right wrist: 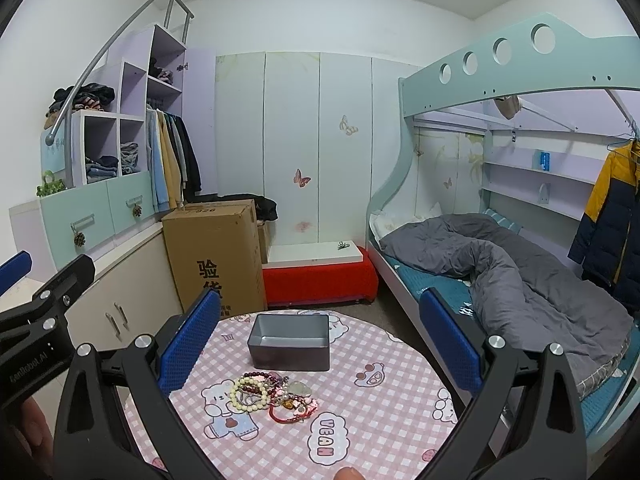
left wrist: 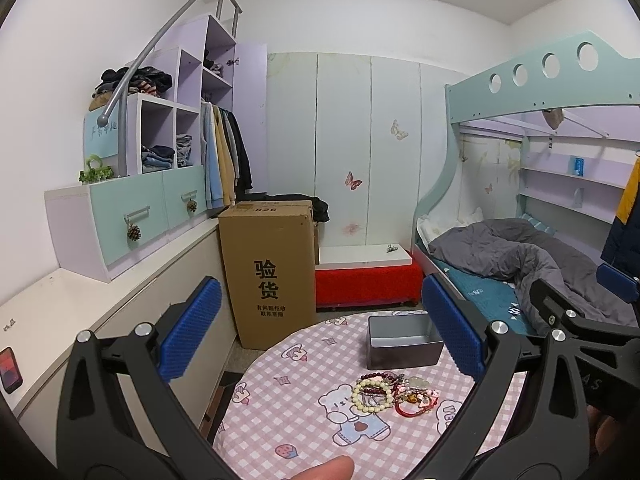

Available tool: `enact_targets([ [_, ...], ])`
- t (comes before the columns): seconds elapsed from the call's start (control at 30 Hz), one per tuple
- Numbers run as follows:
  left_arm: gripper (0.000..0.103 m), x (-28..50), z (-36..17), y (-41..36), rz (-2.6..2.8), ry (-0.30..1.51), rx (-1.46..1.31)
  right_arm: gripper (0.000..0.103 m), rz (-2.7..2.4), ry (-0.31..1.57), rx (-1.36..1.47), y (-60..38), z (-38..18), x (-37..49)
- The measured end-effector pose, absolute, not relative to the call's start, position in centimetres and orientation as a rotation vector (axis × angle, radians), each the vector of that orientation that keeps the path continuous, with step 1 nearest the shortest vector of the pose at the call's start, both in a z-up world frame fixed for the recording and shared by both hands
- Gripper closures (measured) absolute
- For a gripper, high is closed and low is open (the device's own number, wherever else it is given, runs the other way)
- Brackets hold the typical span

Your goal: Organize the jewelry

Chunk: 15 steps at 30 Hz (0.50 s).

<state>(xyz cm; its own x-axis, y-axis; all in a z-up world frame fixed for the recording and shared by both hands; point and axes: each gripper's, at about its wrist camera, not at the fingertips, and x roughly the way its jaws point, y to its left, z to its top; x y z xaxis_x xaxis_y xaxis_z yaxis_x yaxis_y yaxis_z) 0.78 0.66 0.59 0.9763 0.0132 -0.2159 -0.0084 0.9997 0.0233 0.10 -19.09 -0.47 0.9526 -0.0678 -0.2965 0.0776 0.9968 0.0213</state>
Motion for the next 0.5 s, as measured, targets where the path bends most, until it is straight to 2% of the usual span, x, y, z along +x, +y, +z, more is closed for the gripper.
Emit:
enact_targets([
  [0.5, 0.005, 2.1, -0.5, 0.6, 0.003, 0.237, 0.035, 0.008, -0.065, 0.326, 0.029, -19.2, -1.6, 1.1],
])
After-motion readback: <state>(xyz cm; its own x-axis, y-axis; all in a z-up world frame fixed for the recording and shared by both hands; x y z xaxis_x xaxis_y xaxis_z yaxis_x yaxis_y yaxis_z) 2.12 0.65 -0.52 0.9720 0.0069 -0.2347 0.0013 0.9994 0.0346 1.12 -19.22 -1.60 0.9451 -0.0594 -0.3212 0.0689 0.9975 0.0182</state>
